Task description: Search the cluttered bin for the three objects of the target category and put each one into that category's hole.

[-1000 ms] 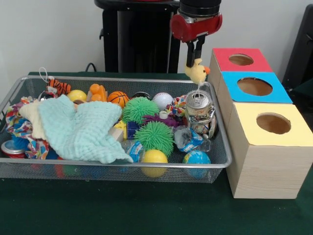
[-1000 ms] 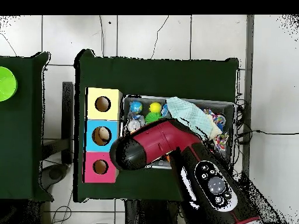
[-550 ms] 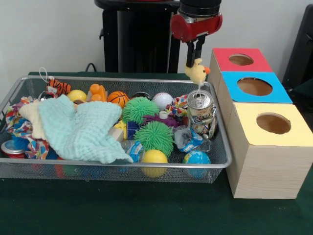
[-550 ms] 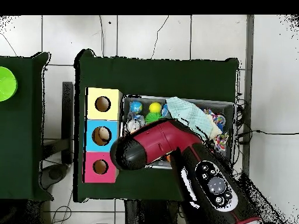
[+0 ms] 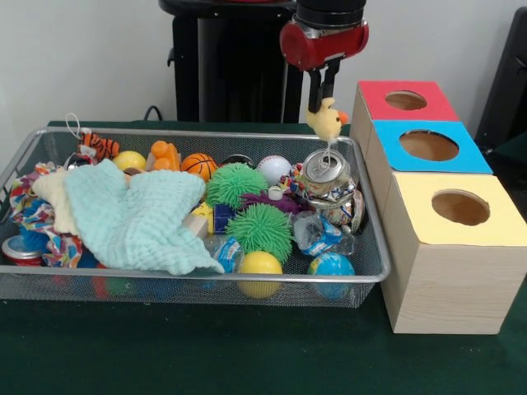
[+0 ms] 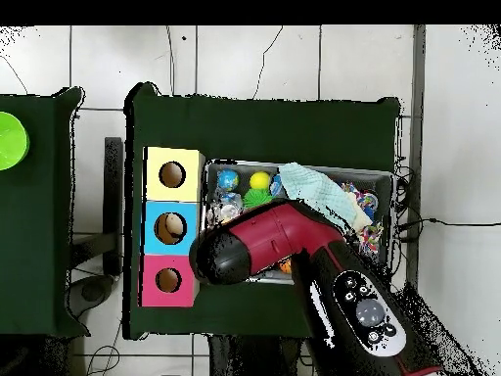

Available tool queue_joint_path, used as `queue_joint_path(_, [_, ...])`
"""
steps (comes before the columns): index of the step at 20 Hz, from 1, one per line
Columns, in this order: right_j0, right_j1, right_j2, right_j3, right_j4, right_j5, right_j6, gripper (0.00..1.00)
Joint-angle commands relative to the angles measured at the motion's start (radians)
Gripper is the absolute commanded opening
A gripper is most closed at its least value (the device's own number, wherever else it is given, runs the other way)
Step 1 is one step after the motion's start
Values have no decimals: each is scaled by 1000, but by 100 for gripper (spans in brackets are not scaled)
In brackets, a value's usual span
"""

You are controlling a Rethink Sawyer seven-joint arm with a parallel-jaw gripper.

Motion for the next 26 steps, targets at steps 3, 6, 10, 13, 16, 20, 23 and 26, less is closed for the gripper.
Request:
queue_joint_path(3, [-31,-32,9,28,46,139,-105,0])
queue_joint_path(6, [-26,-27,3,25,36,132,-99,0])
queue_joint_path(10, [-27,-34,3,27,39,138,-104,0])
queue_joint_path(13, [-30,-27,0,22,33,136,-110,0])
queue_joint_path(16, [-34,-26,-1,25,29,130,-112,0])
queue_joint_path(20, [-40,-25,2,28,29,128,-117,0])
queue_joint_path(23, [-50,-28,6,33,33,132,-124,0])
queue_joint_path(26, [-58,-34,11,36,37,138,-131,0])
